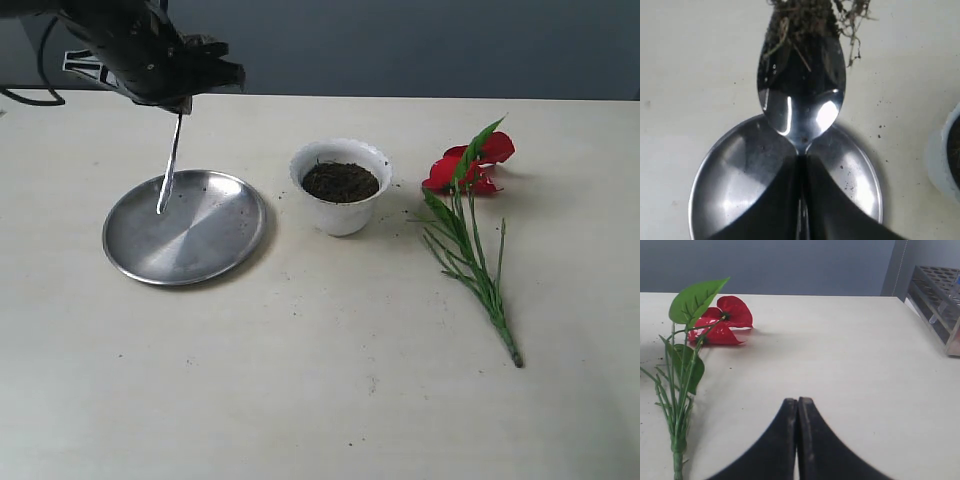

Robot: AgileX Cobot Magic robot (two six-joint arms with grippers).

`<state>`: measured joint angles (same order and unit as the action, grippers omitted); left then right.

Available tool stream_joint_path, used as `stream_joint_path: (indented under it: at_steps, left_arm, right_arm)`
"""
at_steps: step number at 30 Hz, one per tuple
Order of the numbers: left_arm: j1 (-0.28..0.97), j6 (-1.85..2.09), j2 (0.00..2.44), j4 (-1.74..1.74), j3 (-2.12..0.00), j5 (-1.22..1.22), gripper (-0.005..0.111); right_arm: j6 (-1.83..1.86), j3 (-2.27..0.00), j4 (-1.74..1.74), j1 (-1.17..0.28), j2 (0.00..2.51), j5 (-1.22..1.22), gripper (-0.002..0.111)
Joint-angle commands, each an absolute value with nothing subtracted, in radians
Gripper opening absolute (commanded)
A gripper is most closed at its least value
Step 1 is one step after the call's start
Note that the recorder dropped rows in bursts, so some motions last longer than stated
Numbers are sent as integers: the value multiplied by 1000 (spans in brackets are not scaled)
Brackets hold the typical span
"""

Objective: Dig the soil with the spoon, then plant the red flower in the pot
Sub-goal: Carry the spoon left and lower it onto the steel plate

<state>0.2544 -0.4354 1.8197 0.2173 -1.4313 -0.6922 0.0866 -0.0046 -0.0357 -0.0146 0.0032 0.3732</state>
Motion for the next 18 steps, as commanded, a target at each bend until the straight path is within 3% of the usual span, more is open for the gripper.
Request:
stream_joint_path:
  at_steps: [1,18]
  left_arm:
    - [238,-436,1811,171,-1393,-653,0]
    - [238,-451,1938,158,-1391,-722,0]
  right_arm:
    - [88,0,-34,-12,0,361,0]
    - [88,0,-34,-12,0,361,0]
